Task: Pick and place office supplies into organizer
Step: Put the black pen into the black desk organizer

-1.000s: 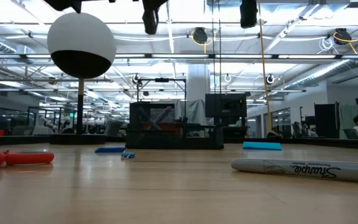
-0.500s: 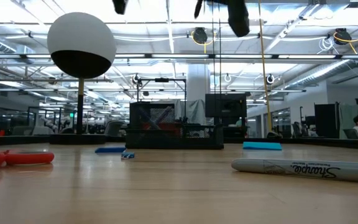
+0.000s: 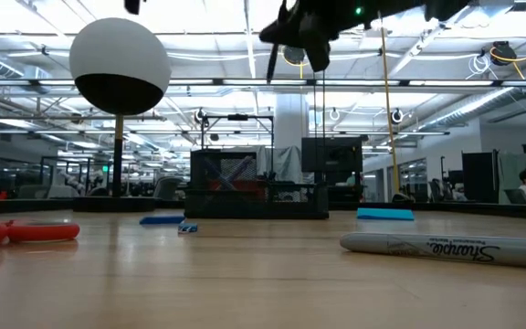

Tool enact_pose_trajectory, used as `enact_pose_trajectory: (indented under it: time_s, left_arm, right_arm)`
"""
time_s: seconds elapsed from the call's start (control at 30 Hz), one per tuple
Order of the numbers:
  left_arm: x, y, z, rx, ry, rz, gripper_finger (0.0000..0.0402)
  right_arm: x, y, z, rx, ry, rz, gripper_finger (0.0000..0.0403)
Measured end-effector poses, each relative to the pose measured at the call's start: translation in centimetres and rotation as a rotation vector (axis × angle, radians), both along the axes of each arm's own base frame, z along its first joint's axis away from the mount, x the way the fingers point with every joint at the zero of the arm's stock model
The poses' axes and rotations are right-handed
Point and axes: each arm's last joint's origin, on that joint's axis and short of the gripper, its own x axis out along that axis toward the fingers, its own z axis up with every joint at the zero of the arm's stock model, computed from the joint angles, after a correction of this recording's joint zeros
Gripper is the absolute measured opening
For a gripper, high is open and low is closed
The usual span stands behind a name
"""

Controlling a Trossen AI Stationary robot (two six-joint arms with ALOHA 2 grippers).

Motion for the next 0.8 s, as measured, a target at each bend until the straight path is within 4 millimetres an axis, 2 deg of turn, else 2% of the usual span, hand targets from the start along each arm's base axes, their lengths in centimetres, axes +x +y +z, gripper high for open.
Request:
enact_pose_trajectory:
  time_s: [0.27, 0.43, 0.57, 0.8]
  left_arm:
    - [-2.9, 1.1, -0.7, -0.036, -0.063, 0.021, 0.0118]
    - [-3.4, 1.3, -0.8, -0.045, -0.076, 0.021, 0.0118]
    - [-3.3, 1.4, -0.6, -0.037, -0.089, 0.026, 0.0118]
    - [-3.3, 1.5, -0.6, -0.031, -0.091, 0.028, 0.0118]
  right_arm:
    - [-0.7, -7.2, 0.4, 0.512, -0.108, 0.130, 0.0022]
    - [-0.8, -11.0, -0.3, 0.750, -0.103, 0.149, 0.0022]
    - [0.4, -12.5, -0.2, 0.812, -0.032, 0.124, 0.0022]
    - [2.6, -12.9, 0.0, 0.823, 0.040, 0.133, 0.0022]
